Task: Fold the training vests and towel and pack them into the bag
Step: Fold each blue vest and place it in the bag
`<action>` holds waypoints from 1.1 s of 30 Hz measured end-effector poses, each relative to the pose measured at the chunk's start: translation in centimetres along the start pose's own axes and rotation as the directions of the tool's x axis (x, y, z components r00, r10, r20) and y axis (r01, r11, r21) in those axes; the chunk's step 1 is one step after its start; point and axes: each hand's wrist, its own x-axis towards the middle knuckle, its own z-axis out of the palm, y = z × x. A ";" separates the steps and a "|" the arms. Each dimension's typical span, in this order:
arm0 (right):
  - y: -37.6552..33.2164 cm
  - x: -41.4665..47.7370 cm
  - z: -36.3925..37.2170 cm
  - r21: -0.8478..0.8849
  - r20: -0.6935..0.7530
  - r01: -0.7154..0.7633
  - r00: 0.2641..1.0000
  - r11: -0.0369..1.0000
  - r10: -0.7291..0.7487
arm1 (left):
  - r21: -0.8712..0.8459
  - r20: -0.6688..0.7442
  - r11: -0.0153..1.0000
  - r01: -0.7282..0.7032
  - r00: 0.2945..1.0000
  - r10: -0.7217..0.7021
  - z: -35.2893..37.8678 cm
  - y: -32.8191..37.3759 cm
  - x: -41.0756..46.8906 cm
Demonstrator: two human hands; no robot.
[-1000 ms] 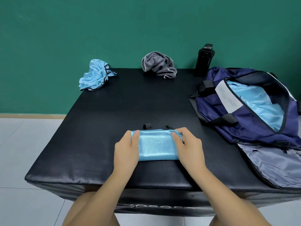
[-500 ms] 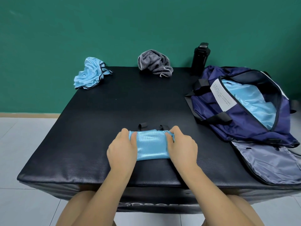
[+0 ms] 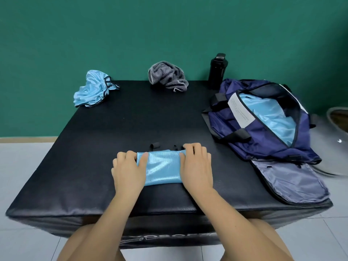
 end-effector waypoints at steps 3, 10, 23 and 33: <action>-0.1 0.0 -0.2 0.013 0.003 -0.005 1.000 1.000 0.005 | -0.230 0.120 0.966 0.120 0.988 -0.094 -1.7 1.1 -0.2; 0.4 0.4 -0.8 0.219 0.099 -0.073 0.994 0.973 0.052 | -0.454 0.234 0.877 0.155 0.971 -0.051 -5.1 4.7 -0.6; 6.5 10.4 -20.6 0.555 0.333 0.101 0.883 0.826 -0.331 | -0.646 0.397 0.747 -0.156 0.768 0.503 -9.9 18.7 2.6; 17.6 18.6 -28.4 0.377 0.335 0.128 0.904 0.917 -0.264 | -0.806 0.351 0.579 -0.124 0.687 0.636 -3.2 32.4 4.7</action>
